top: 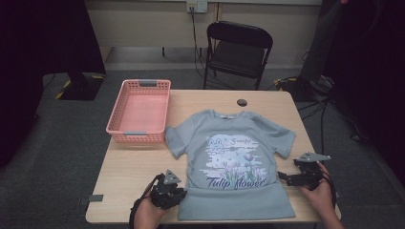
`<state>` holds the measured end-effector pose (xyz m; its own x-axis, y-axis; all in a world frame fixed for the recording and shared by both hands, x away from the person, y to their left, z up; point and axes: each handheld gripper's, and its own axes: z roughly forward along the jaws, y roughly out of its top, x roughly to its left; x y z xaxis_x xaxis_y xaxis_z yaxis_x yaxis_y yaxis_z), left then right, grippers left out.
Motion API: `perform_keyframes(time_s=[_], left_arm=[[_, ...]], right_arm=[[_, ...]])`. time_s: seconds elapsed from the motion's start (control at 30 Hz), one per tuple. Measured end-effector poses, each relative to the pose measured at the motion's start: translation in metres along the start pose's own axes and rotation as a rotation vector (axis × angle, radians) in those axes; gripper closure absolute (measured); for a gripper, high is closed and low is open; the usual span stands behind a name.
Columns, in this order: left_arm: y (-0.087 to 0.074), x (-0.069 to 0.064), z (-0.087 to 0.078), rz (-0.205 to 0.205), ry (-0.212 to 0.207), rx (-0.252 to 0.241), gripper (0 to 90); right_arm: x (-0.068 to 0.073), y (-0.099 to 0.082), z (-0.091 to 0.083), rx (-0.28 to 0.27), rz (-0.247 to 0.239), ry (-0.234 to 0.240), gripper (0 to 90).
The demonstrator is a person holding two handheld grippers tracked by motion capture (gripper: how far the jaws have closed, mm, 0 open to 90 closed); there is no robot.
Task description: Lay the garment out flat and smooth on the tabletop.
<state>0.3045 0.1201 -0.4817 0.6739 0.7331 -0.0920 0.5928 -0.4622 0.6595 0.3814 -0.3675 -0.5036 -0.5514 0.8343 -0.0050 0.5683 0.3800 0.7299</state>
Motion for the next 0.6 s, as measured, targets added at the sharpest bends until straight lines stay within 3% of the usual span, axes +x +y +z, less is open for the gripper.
perform_keyframes(time_s=[0.13,0.27,0.37,0.6], left_arm=[[0.005,0.008,-0.004,0.053,0.048,-0.096,30.5],[0.013,0.016,-0.005,0.082,0.072,-0.134,15.2],[0.019,0.02,-0.001,0.097,0.067,-0.172,15.3],[0.029,0.027,0.008,0.095,0.039,-0.179,15.0]], right_arm=[[0.0,0.0,0.0,0.0,0.0,0.0,6.5],[0.0,0.0,0.0,0.0,0.0,0.0,6.5],[0.0,0.0,0.0,0.0,0.0,0.0,6.5],[0.0,0.0,0.0,0.0,0.0,0.0,6.5]])
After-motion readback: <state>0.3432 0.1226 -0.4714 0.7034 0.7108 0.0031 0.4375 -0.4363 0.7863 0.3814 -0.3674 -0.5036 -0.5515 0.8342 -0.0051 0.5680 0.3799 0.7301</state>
